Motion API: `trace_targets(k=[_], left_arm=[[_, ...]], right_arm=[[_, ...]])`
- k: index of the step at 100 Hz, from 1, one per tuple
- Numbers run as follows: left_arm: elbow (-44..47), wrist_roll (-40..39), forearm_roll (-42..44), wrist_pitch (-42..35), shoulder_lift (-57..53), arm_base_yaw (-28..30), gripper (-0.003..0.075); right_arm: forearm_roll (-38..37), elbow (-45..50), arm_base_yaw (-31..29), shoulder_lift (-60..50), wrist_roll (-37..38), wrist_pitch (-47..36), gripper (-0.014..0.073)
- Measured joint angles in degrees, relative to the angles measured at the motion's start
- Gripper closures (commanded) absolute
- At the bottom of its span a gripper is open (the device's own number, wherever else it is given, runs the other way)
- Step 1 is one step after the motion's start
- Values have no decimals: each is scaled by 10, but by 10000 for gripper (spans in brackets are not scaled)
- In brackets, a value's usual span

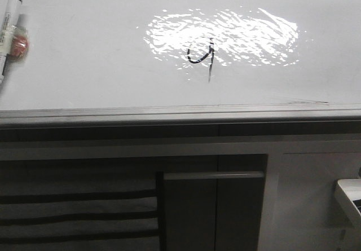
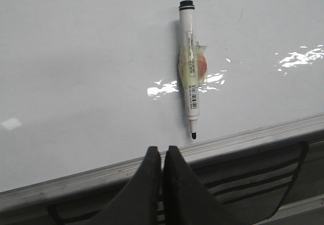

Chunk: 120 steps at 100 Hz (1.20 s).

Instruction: Write number 9 on whiteboard

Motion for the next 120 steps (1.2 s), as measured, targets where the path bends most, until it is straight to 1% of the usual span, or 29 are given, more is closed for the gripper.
trace_targets(k=[26,38,48,57,65,72,78,82,89,110,120], left_arm=[[11,3,-1,-10,-7,3,741],[54,32,-50,-36,-48,35,741],[124,71,-105,-82,-103,90,741],[184,87,-128,-147,-160,133,741],[236,92,-143,-201,-210,158,741],[268,93,-157,-223,-253,168,741],[276,95,-164,-217,-284,171,741],[276,95,-167,-228,-300,171,741],[276,103,-169,-223,-313,171,741],[276,168,-197,-210,-313,171,741],[276,183,-203,-207,-313,171,741]], right_arm=[[0,0,0,0,0,0,666],[0,0,0,0,0,-1,666],[0,0,0,0,0,-1,666],[0,0,0,0,0,-1,666],[0,0,0,0,0,-1,666],[0,0,0,0,0,-1,666],[0,0,0,0,0,-1,666],[0,0,0,0,0,-1,666],[0,0,0,0,0,-2,666],[0,0,0,0,0,-2,666],[0,0,0,0,0,-2,666]])
